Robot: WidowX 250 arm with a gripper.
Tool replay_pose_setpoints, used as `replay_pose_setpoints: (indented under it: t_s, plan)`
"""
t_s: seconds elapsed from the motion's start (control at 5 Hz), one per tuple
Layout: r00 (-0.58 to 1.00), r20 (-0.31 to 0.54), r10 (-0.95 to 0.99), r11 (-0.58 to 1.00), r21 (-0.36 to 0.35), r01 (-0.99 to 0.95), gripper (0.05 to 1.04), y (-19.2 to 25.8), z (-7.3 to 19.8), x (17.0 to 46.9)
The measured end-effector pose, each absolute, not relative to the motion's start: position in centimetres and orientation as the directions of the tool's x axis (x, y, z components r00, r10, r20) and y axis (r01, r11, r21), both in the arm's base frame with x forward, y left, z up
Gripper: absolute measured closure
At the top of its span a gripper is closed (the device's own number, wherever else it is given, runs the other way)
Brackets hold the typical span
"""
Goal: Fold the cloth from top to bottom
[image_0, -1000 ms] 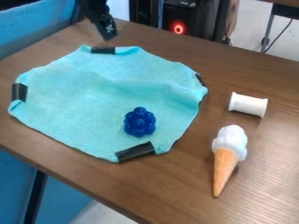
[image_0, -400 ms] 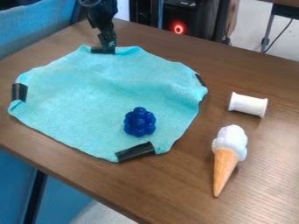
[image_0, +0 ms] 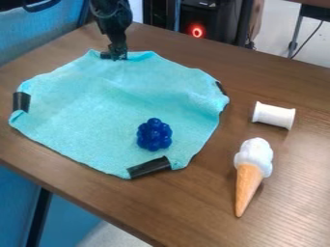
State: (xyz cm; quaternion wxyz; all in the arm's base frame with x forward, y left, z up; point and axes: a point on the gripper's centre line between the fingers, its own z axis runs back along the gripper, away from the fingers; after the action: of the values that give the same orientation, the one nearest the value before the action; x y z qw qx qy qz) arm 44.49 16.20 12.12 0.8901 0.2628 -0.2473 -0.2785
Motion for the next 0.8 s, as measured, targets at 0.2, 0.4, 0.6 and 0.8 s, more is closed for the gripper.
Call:
replay_pose_setpoints:
  t_s: [0.2,0.4,0.6,0.8]
  plan:
    - [0.741,0.258,-0.619,0.703,0.603,0.377,0.083,16.62,10.89,44.54]
    - [0.734,0.243,-0.634,0.684,0.619,0.386,0.083,16.48,10.84,44.74]
    - [0.735,0.236,-0.636,0.676,0.630,0.383,0.083,16.44,10.53,45.00]
    - [0.740,0.252,-0.623,0.694,0.614,0.375,0.083,16.38,10.63,45.41]
